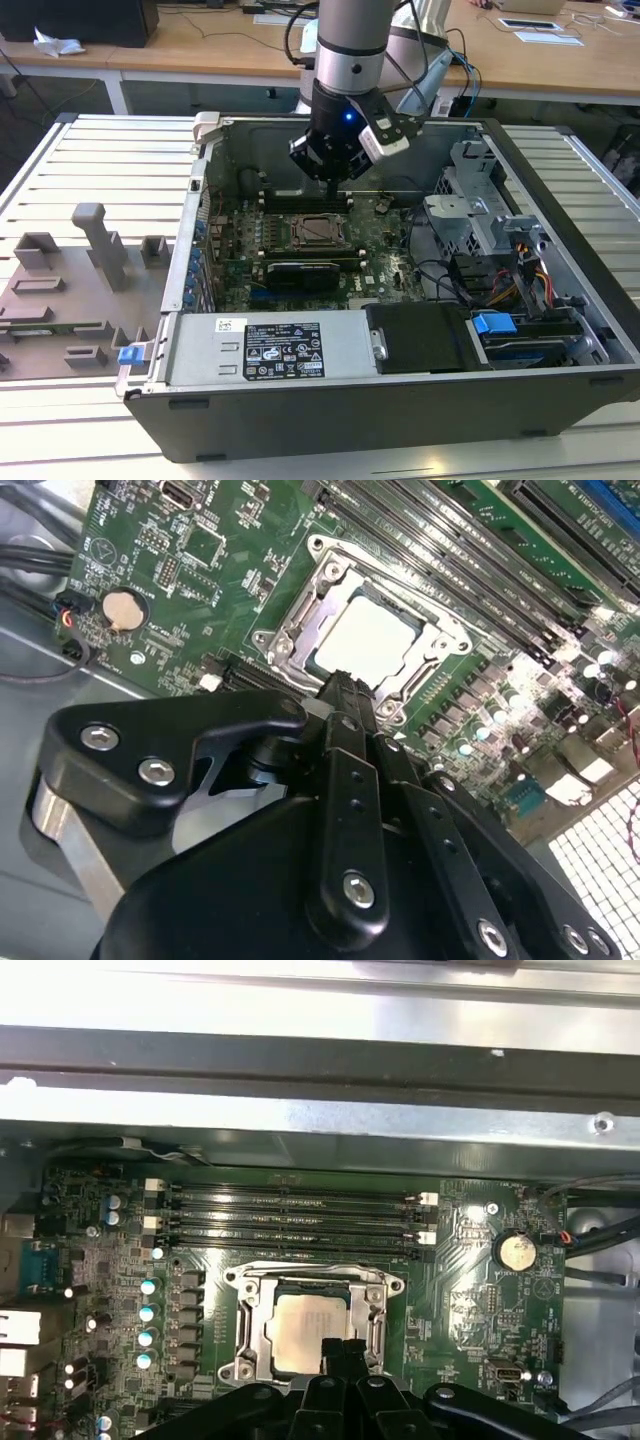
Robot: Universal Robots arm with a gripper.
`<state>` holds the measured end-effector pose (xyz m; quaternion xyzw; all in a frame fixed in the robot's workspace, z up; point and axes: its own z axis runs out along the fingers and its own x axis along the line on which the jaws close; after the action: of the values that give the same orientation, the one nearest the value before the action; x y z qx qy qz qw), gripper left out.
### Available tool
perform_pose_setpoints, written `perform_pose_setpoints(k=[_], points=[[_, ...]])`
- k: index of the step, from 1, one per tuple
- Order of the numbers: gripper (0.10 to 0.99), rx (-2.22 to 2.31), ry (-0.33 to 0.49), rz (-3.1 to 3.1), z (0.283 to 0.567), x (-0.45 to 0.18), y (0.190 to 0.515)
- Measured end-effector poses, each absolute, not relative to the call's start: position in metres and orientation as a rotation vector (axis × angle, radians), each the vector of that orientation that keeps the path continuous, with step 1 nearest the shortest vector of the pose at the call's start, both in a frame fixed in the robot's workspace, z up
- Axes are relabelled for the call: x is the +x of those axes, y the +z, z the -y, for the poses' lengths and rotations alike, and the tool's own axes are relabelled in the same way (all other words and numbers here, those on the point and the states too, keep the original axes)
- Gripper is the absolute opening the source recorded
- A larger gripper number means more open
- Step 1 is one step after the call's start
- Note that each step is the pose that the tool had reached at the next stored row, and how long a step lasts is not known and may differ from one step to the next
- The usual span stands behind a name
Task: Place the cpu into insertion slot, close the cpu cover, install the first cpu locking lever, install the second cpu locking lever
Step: 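Install the first cpu locking lever, then install the second cpu locking lever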
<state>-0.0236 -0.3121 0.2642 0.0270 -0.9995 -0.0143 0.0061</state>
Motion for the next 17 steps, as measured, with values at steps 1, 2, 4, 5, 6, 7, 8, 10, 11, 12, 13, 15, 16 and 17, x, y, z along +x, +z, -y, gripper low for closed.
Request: perform_pose_setpoints(k=[1, 2, 4, 5, 6, 7, 8, 10, 11, 12, 13, 15, 16, 17], points=[[0.106, 0.084, -0.045, 3.128, 0.3121, -0.0236, 0.2644], [0.106, 0.084, -0.045, 3.128, 0.3121, -0.0236, 0.2644], [0.106, 0.084, -0.045, 3.128, 0.3121, -0.0236, 0.2646], [0.106, 0.084, -0.045, 3.128, 0.3121, -0.0236, 0.2647], [0.106, 0.084, -0.045, 3.128, 0.3121, -0.0236, 0.2647], [0.106, 0.084, -0.045, 3.128, 0.3121, -0.0236, 0.2647], [0.106, 0.085, -0.045, 3.128, 0.3121, -0.0236, 0.2647], [0.106, 0.084, -0.045, 3.128, 0.3121, -0.0236, 0.2647], [0.106, 0.084, -0.045, 3.128, 0.3121, -0.0236, 0.2647], [0.106, 0.084, -0.045, 3.128, 0.3121, -0.0236, 0.2648], [0.106, 0.084, -0.045, 3.128, 0.3122, -0.0236, 0.2649], [0.106, 0.085, -0.045, 3.128, 0.3134, -0.0236, 0.2648], [0.106, 0.084, -0.045, 3.128, 0.314, -0.0236, 0.2648], [0.106, 0.084, -0.045, 3.128, 0.3151, -0.0236, 0.2648]])
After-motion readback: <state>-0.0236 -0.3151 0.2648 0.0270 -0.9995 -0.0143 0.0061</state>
